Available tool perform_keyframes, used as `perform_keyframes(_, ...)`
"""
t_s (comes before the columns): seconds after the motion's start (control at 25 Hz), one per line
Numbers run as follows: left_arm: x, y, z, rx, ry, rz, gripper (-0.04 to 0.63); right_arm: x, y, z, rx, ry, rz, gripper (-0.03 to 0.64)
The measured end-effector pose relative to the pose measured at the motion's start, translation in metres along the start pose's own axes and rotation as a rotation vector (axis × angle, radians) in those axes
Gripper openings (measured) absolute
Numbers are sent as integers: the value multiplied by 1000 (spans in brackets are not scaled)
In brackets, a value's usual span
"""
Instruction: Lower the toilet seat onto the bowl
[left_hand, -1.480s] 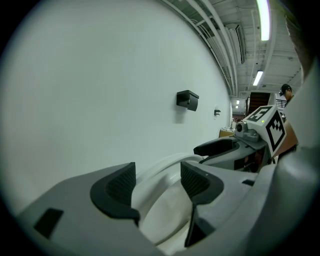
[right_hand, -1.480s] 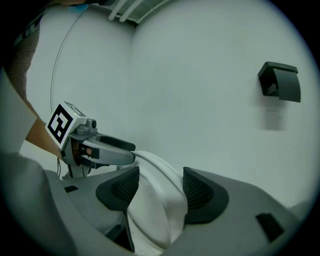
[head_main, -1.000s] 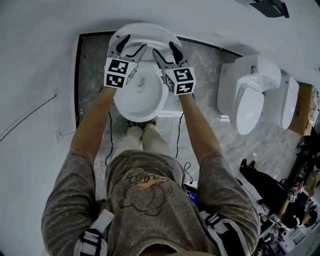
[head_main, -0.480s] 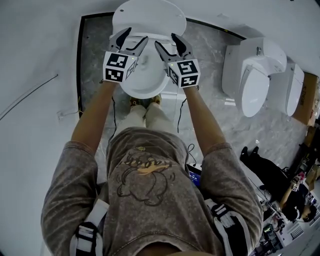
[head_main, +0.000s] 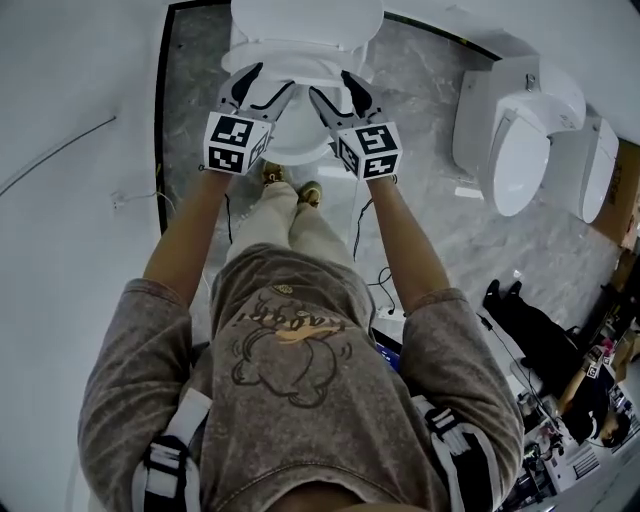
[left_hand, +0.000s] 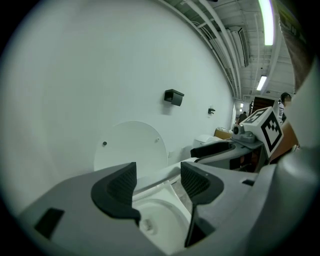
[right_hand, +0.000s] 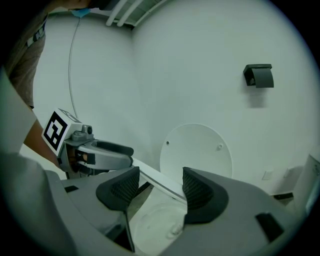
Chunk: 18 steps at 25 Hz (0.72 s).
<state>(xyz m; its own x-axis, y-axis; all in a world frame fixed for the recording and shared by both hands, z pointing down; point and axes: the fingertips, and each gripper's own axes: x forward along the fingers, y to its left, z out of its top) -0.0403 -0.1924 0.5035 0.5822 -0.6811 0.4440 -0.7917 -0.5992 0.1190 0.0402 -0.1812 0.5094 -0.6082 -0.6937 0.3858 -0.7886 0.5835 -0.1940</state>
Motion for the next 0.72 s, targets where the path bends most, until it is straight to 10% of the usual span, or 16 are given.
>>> perform_keyframes(0.72,-51,-55,-171,-153,199,-2,259,-37,66,-168,103,233,48,270)
